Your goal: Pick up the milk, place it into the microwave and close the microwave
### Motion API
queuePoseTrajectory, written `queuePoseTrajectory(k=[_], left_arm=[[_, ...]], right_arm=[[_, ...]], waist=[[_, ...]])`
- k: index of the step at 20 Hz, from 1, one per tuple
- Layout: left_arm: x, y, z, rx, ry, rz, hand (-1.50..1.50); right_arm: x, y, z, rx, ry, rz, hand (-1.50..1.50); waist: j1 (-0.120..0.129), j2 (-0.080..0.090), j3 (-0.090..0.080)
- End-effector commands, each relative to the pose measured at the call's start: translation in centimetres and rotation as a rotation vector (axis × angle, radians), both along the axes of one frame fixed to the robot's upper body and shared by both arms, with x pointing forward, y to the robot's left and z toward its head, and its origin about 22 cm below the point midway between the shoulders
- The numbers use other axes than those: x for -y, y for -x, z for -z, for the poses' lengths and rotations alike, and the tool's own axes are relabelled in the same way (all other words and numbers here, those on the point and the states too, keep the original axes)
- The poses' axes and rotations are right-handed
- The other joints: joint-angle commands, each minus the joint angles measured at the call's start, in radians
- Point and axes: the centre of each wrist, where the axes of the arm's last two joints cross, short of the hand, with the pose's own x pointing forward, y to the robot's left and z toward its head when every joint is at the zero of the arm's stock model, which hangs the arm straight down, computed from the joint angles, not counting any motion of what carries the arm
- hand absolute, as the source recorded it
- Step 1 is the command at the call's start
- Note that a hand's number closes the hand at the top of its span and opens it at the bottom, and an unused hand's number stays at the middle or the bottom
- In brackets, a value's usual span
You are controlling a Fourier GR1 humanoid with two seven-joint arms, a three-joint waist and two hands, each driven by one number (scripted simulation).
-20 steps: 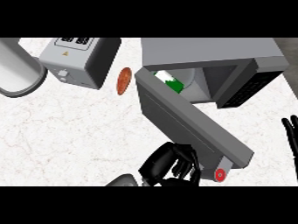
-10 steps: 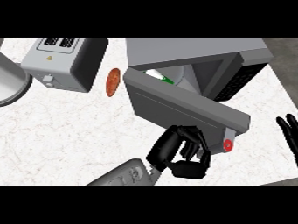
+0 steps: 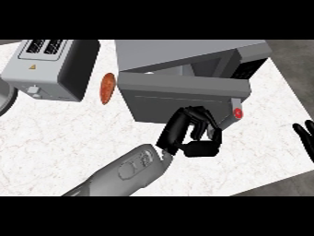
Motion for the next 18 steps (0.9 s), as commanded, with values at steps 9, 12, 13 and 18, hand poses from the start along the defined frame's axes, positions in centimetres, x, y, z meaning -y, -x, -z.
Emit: queuePoseTrajectory(k=[9, 12, 13, 18], left_arm=[[-0.5, -4.7, -3.5, 0.012, 0.193, -0.163, 1.50], [-0.6, -5.5, -3.9, 0.020, 0.210, -0.181, 1.50], [-0.7, -5.6, -3.8, 0.019, 0.224, -0.182, 1.50], [-0.9, -5.7, -3.3, 0.022, 0.238, -0.186, 1.50]], right_arm=[[-0.1, 0.0, -1.9, 0.014, -0.028, -0.067, -1.50], [-0.1, 0.0, -2.3, 0.020, -0.023, -0.099, -1.50], [-0.1, -0.3, -2.6, 0.028, -0.014, -0.091, -1.50], [0.3, -0.5, -3.6, 0.050, -0.008, -0.096, -1.50]], waist=[[-0.069, 0.031, -0.002], [-0.089, 0.033, 0.000], [-0.071, 0.037, -0.002], [-0.090, 0.043, 0.000]])
